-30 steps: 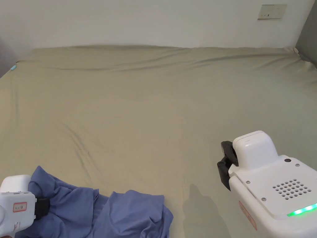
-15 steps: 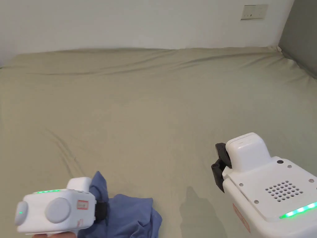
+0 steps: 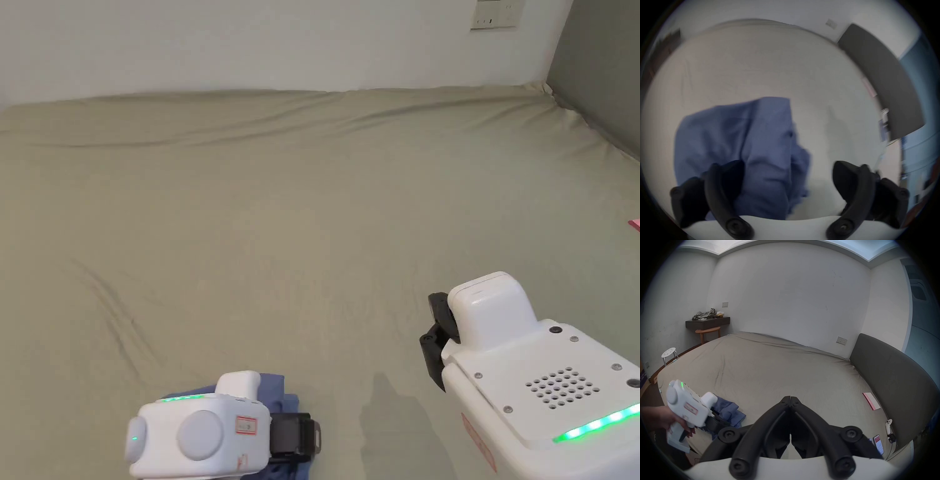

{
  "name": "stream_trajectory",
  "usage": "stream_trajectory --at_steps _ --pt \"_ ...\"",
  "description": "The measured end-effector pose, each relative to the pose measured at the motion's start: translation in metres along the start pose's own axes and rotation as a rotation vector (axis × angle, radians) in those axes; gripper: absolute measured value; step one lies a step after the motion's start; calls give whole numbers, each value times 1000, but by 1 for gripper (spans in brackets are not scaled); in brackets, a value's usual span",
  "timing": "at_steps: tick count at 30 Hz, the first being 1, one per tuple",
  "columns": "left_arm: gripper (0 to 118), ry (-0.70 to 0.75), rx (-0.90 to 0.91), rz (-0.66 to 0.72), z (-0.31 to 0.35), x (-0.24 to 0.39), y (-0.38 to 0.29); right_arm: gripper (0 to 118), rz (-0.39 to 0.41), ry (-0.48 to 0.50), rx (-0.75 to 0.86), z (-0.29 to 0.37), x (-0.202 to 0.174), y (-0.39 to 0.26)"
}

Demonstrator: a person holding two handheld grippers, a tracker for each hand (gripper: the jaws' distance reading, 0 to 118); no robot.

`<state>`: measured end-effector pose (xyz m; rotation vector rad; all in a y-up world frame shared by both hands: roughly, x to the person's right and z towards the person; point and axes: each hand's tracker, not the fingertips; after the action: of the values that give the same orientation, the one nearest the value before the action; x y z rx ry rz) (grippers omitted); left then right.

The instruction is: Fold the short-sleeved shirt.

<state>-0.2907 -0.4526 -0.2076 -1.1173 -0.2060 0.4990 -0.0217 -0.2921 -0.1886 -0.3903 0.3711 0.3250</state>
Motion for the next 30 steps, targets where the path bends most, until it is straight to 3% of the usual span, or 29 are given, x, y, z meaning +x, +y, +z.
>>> stream_trajectory --at_steps 5,6,7,9,11,15,21,25,30 --pt "107 -61 171 98 44 -24 3 0 0 -3 4 2 0 1" --pt "91 -32 193 93 52 -28 2 0 1 -1 5 3 1 1" --pt "65 6 224 63 57 -31 2 0 2 -1 6 3 1 2" --pt "2 116 287 -23 63 -33 -2 0 3 -1 12 5 -1 3" --pt "1 226 339 -86 61 -33 -8 0 7 2 16 6 -3 4" --pt "1 299 361 -229 36 -28 -19 0 12 7 18 9 -6 4" --pt "1 333 243 -426 -26 2 -50 0 20 1 2 12 -4 2" --pt "1 377 255 -555 -45 28 -78 0 8 -13 5 15 3 2" --pt "1 351 251 -564 -57 41 -90 0 -3 -20 1 9 4 1"
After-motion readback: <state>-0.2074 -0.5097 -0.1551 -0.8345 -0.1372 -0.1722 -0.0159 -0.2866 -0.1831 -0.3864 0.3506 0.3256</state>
